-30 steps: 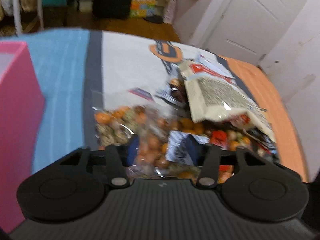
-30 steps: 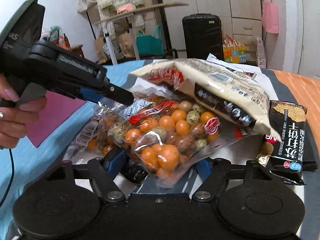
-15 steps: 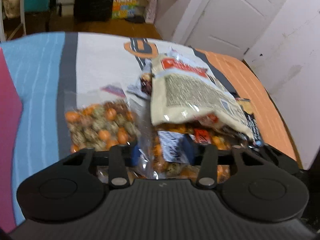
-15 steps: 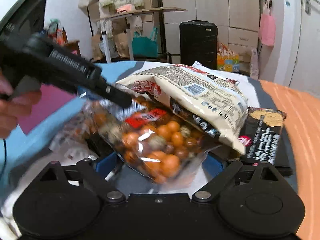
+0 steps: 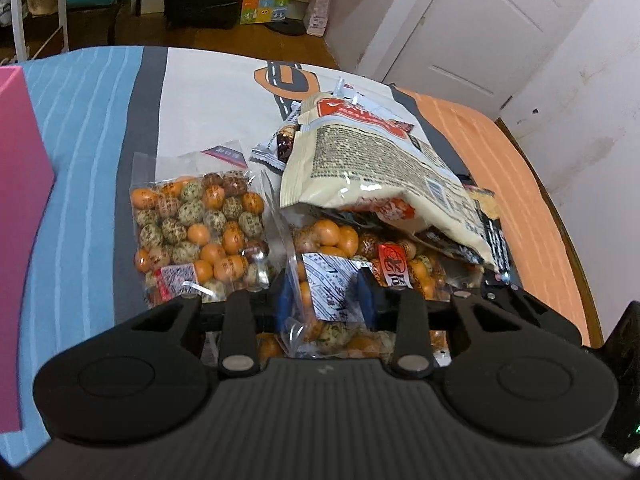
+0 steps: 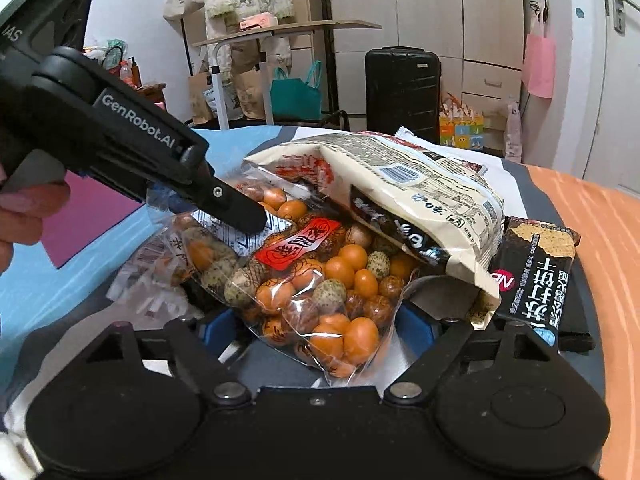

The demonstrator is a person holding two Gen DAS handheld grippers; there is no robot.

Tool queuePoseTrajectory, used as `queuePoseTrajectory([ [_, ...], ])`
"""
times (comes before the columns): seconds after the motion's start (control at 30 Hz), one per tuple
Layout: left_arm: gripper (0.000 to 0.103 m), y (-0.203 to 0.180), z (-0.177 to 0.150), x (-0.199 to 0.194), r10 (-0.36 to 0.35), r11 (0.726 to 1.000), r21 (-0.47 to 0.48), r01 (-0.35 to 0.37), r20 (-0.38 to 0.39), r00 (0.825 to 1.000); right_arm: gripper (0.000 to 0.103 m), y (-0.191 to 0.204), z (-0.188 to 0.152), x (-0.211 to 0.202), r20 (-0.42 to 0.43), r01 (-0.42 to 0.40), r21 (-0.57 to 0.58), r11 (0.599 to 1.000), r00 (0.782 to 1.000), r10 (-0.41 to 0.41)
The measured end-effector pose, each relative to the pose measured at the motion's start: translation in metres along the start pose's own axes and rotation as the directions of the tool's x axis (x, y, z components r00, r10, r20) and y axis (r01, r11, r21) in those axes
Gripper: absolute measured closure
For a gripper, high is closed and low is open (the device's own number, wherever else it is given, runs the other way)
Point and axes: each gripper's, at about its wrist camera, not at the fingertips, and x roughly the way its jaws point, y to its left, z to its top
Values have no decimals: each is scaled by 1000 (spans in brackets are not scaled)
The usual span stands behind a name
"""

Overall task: Organize snacks
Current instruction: 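Carry the candy-egg bag with the left gripper into the pink box and release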

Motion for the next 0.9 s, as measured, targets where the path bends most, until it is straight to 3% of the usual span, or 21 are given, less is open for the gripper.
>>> queuePoseTrajectory([
  [0.17, 70, -10, -10, -27, 44, 998, 56, -42, -29, 999, 17, 17, -3, -19, 8, -16, 6, 1000, 1000, 16],
  [0.4, 69, -9, -25, -75, 66, 998, 15, -65, -80, 995, 18, 20, 2, -29, -27, -64, 5, 998, 998, 64],
  [0.7, 68, -2, -57, -129, 141, 989, -14, -145, -166, 976, 18, 56, 12, -43, -157, -162, -2, 987, 975, 159],
  [0.9, 66, 11, -67, -173, 160, 985, -35, -167, -155, 975, 18, 93, 29, -54, -198, -207, -116, 971, 963, 181],
])
